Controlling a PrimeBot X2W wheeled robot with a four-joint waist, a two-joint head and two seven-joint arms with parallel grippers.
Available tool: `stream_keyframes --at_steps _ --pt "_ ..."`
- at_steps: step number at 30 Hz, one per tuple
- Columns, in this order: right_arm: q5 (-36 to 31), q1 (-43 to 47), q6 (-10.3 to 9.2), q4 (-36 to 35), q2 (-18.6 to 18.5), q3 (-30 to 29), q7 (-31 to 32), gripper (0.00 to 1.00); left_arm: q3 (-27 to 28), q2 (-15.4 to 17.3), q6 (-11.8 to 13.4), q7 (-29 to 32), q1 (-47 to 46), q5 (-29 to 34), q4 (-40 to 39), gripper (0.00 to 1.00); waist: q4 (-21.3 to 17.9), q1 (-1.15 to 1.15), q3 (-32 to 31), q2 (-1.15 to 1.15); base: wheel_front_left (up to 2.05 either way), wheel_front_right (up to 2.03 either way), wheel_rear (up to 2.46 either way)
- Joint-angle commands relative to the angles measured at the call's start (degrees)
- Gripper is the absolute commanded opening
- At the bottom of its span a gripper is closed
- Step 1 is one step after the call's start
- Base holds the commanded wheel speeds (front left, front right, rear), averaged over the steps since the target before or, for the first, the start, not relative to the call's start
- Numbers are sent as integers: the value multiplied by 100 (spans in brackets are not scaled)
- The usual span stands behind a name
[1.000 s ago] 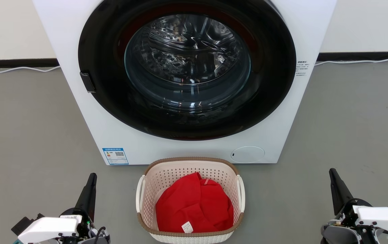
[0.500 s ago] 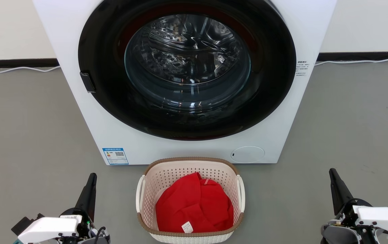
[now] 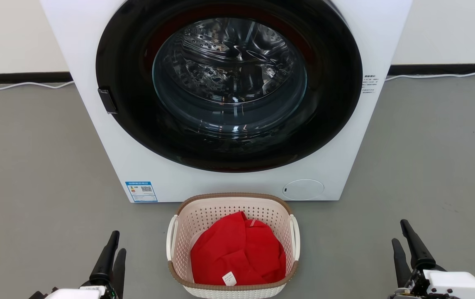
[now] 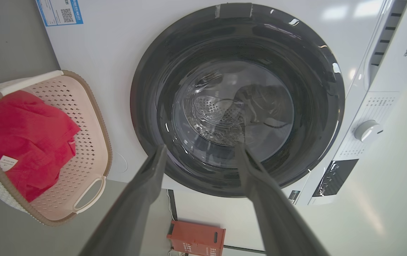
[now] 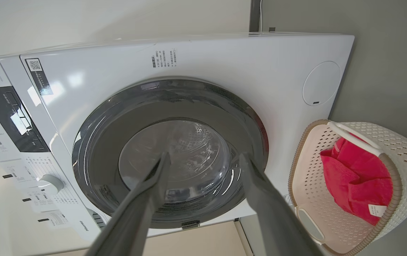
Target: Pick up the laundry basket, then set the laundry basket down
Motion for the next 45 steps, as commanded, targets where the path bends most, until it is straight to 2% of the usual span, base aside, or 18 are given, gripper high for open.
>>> stream_keyframes --at_steps 1,6,14,27,34,45 --pt "-7 -155 7 -230 -44 70 -98 100 54 33 -9 -14 -205 -30 -210 100 0 12 -7 0 0 0 0" --pt "-25 -153 9 -313 -46 139 -165 100 78 38 -11 -29 -203 -14 -283 100 0 0 6 0 0 0 0" --pt "-184 -165 11 -489 -49 263 -298 100 87 79 -14 -113 -197 125 -469 100 -1 -1 16 0 0 0 0" --pt "-1099 -191 16 -856 -55 489 -533 100 -235 454 -19 -553 -154 723 -689 100 -1 -1 31 0 0 0 0" --pt "-1688 -186 19 -992 -58 571 -651 100 -262 555 -21 -679 -162 1287 -768 100 5 -1 39 0 0 0 0" --pt "-2844 -195 23 -1088 -63 697 -835 100 -273 647 -25 -864 -133 2556 -826 100 -2 -1 46 0 0 0 0"
